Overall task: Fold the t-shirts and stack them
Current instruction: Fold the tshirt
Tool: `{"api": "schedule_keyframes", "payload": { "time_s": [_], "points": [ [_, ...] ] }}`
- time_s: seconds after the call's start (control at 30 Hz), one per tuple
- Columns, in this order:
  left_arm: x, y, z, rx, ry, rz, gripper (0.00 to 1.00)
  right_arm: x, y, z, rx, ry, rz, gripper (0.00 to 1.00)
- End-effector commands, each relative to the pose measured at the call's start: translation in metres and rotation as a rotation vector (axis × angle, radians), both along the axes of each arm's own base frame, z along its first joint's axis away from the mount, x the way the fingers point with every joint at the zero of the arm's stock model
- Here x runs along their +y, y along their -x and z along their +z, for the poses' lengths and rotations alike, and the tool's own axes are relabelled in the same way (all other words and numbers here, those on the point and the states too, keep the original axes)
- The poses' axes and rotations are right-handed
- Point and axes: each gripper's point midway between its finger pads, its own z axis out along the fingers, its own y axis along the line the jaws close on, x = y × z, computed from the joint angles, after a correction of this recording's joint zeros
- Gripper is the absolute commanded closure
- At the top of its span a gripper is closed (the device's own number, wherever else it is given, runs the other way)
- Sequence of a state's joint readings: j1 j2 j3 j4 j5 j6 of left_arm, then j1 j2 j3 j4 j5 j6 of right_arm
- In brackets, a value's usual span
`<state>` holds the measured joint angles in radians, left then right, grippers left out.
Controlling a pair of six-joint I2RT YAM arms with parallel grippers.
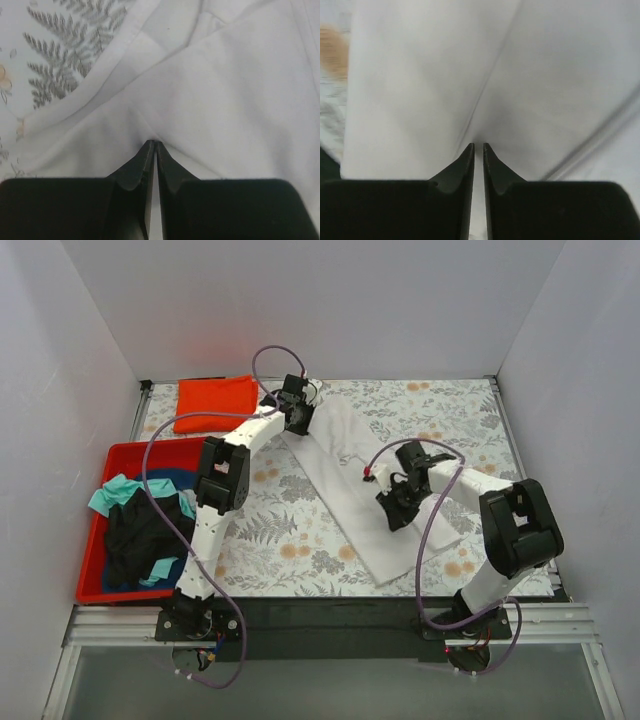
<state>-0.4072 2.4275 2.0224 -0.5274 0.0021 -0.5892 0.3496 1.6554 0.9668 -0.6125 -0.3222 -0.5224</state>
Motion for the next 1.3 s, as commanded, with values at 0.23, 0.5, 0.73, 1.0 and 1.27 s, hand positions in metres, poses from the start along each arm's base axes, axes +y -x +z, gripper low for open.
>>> {"api": "schedule_keyframes", "payload": {
  "time_s": [0.23,0.5,0.73,1.0,1.27],
  "points": [
    [-0.038,0.021,0.090,-0.016,0.373,-0.084,0.83,0.065,0.004,0.117,0.039,-0.369,0.038,0.79],
    [-0.031,0.109,0.063,0.207,0.369,-0.112,0.82,0.038,-0.034,0.072,-0.016,-0.188,-0.007,0.83],
    [-0.019,0.134,0.019,0.319,0.297,-0.088,0.82,0.037,-0.030,0.030,0.055,-0.160,-0.041,0.84],
    [-0.018,0.115,-0.023,0.360,0.222,-0.073,0.83,0.055,-0.010,0.003,0.176,-0.215,-0.052,0.84],
    [-0.027,0.041,-0.007,0.209,0.216,-0.108,0.83,0.095,-0.024,0.027,0.205,-0.327,-0.046,0.81]
  ]
}}
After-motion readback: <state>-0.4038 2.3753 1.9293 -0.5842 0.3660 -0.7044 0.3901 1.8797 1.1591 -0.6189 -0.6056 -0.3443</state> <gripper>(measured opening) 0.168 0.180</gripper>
